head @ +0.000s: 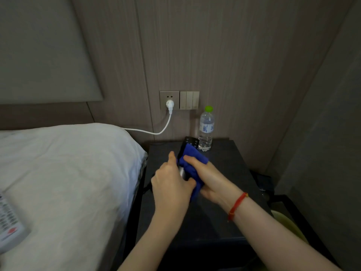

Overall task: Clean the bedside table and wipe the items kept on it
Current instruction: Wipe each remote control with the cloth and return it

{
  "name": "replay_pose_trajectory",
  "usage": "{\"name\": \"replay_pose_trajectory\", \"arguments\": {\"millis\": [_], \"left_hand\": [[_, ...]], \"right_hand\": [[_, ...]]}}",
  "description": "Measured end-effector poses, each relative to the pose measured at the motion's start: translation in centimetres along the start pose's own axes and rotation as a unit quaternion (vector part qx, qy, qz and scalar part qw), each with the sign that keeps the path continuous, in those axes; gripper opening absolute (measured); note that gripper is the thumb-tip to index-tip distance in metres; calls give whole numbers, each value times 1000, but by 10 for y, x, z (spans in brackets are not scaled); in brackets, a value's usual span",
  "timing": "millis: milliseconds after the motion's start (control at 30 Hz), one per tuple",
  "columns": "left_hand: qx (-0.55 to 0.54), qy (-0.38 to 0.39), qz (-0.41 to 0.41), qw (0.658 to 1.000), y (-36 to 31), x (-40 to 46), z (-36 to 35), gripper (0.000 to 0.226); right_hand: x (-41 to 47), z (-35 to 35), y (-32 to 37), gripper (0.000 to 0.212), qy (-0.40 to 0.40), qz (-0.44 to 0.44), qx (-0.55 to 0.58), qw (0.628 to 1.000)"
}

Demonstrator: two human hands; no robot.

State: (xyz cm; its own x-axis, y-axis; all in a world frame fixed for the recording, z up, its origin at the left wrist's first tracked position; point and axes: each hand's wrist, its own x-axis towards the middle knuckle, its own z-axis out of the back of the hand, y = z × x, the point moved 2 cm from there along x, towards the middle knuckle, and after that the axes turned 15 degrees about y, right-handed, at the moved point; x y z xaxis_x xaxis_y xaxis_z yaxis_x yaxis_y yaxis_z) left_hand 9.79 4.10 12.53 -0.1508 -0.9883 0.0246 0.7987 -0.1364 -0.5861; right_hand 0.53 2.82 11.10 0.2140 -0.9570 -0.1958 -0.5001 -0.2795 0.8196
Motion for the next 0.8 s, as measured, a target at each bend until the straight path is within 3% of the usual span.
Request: {"name": "replay_pose_trajectory", "arguments": {"millis": [167,233,400,600,800], "left_hand": [[-46,-8,-43,998,-1,-13,-7,76],[-61,-27,-41,997,-1,-11,-3,76],[-44,-26,-2,999,5,-3,5,91],[-87,-48,-43,994,0,-16,-3,85],[-107,-41,6,993,1,-7,2,95]], "right_hand": [[12,8,31,25,-81,93,34,992],[12,5,31,36,-68,95,39,992],[-3,-12,-2,21,21,2,-17,1000],[2,-5,31,28,-54,79,-5,995],[-10,-12,-2,26,46,6,-30,998]]}}
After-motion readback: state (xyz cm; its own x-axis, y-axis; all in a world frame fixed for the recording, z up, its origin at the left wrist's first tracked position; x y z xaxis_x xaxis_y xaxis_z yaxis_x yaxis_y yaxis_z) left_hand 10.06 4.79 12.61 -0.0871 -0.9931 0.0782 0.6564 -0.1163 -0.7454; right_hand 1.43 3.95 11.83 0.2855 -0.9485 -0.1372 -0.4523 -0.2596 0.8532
